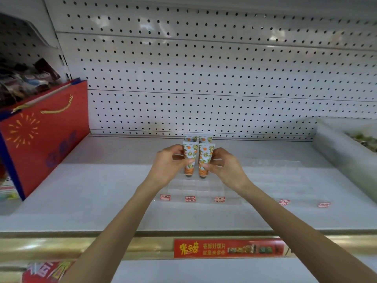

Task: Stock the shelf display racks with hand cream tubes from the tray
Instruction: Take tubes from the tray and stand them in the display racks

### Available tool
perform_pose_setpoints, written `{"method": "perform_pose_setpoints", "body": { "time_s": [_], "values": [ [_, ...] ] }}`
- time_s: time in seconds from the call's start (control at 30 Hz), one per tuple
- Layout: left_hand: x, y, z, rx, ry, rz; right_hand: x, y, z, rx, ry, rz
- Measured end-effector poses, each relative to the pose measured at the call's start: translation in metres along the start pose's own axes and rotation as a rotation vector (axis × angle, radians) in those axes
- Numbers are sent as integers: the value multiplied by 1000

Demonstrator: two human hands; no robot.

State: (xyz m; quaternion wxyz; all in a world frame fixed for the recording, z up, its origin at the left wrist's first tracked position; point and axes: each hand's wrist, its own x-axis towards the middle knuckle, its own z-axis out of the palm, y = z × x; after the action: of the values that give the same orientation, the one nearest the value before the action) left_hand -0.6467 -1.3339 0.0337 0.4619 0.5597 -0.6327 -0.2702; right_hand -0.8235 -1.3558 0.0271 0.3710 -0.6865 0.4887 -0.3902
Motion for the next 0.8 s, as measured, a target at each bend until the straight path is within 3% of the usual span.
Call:
{"method": "perform_pose_setpoints", "body": {
  "time_s": [0.2,0.37,0.47,0.6,0.8],
  "values": [
    [-5,5,-16,-2,-4,29,-1,-5,-13,7,-5,-20],
    [-7,17,-41,116,132,86,-6,-26,-41,17,119,-79],
    [-5,31,-51,295,202,171,-13,-40,-64,-126,195,-135],
    [-5,59,-47,563,217,293,-34,-52,-98,-502,220,-152],
    [-2,85,-10,782,45,347,-70,-42,-139,-952,253,-31]
  ]
}}
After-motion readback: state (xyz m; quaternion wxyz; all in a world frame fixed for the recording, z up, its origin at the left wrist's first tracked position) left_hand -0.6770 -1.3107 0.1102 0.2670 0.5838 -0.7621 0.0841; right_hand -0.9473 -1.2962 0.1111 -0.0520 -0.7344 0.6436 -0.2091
